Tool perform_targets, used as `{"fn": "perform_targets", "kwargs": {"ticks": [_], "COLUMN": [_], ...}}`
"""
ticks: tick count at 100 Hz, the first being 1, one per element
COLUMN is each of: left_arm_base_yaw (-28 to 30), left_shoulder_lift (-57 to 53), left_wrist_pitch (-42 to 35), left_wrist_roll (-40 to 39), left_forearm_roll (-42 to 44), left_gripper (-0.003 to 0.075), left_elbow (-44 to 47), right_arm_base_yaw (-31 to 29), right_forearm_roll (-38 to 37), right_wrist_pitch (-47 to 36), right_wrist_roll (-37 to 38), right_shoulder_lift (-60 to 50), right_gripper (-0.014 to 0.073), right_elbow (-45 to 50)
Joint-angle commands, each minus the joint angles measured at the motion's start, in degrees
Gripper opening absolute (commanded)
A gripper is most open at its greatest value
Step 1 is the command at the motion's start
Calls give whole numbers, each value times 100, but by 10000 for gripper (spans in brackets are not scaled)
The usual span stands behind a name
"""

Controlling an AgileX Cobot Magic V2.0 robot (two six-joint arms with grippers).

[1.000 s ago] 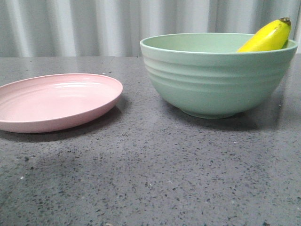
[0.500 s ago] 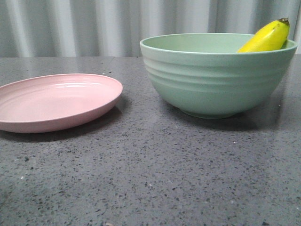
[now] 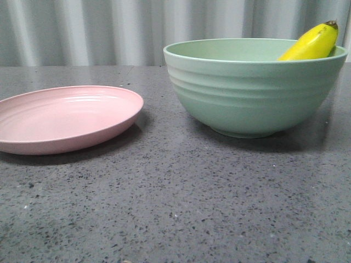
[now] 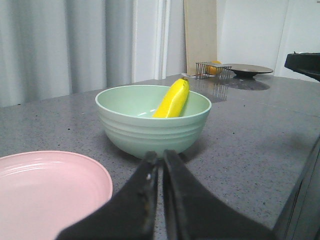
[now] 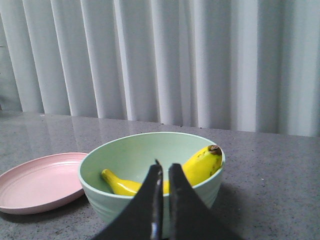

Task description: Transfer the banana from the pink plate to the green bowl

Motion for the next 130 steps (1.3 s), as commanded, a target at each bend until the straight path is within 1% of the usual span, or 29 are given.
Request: {"fn": "perform_targets", "kwargs": {"ticks": [1, 44, 48, 51, 63, 86, 101, 109, 112, 120, 126, 130], "left_arm_base_yaw": [-22, -1, 62, 142, 748, 2382, 3416, 3845, 3982, 4348, 4554, 4680], "left_shoulder_lift": [37, 37, 37, 37, 37, -81, -513, -827, -952, -1252, -1443, -1474], "left_wrist_pitch": [-454, -535, -601, -611, -600, -511, -469, -417, 3, 655, 1279, 1544], "left_wrist_roll": [-47, -36, -36, -36, -36, -36, -46, -80, -171, -445, -488, -498], "left_forearm_roll": [-55, -41, 25, 233, 1059, 1072, 1033, 996, 981, 953, 953, 953], "left_gripper": [-20, -20, -20, -20, -20, -20, -20, -20, -20, -20, -20, -20], "left_elbow": [-171, -113, -60, -14, 261, 552, 852, 1089, 1073, 1070, 1070, 1070], "right_arm_base_yaw": [-24, -24, -24, -24, -24, -24, -24, -24, -24, -24, -24, -24], "right_forearm_roll": [-36, -36, -36, -36, -36, -36, -36, -36, -36, -36, -36, -36], "right_wrist_pitch": [-389, -389, -389, -389, -389, -389, -389, -389, -389, -389, -389, -389], "right_wrist_roll": [-73, -73, -73, -73, -73, -73, -73, -73, -73, -73, -73, -73], "right_shoulder_lift": [10, 10, 10, 10, 10, 10, 10, 10, 10, 10, 10, 10], "right_gripper": [-64, -64, -64, -64, -64, -64, -64, -64, -64, -64, -64, -64], "right_elbow": [-140, -140, -140, -140, -140, -140, -140, -140, -140, -140, -140, -140]}}
